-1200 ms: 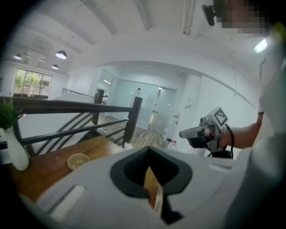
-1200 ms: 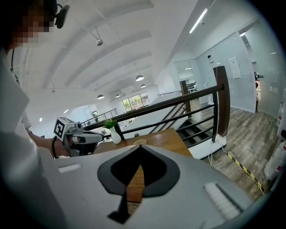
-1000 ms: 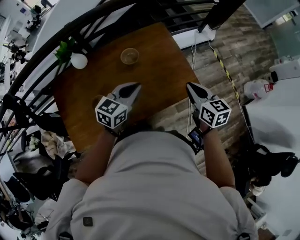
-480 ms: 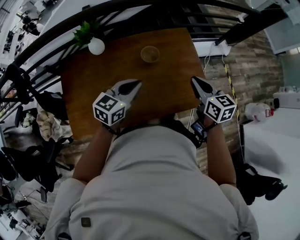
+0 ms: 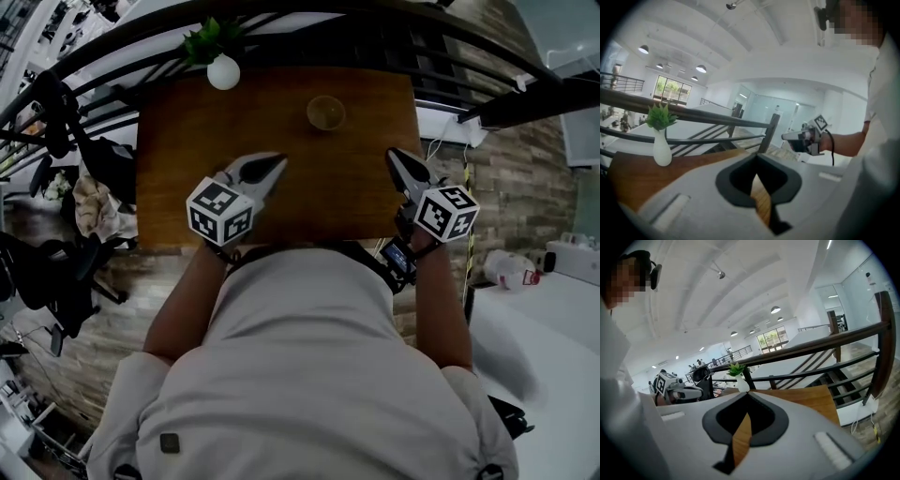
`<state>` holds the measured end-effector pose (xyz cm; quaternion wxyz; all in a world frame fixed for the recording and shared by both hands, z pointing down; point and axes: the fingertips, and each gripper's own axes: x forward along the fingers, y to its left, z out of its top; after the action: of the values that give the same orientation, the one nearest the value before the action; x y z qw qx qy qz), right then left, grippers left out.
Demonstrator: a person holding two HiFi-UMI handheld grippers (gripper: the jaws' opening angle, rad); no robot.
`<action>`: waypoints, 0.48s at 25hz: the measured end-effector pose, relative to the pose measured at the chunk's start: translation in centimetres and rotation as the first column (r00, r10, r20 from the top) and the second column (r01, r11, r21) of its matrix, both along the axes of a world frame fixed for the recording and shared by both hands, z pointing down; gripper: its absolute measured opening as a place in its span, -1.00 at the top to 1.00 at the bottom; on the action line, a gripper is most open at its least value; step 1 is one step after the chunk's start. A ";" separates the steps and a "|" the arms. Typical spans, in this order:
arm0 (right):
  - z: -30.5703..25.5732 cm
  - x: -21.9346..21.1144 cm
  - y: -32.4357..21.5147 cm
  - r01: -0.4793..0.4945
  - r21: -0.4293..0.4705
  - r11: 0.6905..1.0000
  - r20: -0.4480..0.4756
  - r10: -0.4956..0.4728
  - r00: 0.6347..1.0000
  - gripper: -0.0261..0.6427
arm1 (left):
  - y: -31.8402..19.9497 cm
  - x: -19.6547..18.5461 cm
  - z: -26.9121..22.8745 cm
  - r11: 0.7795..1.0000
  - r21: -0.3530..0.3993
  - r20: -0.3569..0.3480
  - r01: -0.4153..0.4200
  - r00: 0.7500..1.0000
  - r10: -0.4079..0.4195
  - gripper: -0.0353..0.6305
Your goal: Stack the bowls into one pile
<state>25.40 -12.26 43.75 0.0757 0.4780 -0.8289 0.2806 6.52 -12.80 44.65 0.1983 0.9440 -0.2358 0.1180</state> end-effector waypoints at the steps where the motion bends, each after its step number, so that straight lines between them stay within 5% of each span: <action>1: -0.1 0.2 -0.5 0.016 0.000 1.000 0.000 -0.016 1.000 0.90 | -0.2 0.3 -0.1 1.000 0.001 0.001 0.015 1.000 -0.015 0.88; 12: 1.3 3.9 -4.1 0.187 -0.026 0.982 -0.002 -0.187 0.982 0.90 | -2.8 4.9 0.6 0.987 0.001 0.007 0.160 0.987 -0.160 0.88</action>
<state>29.35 -16.40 45.06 0.1097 0.3976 -0.8663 0.2818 11.37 -15.63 45.28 0.2059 0.9216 -0.3116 0.1051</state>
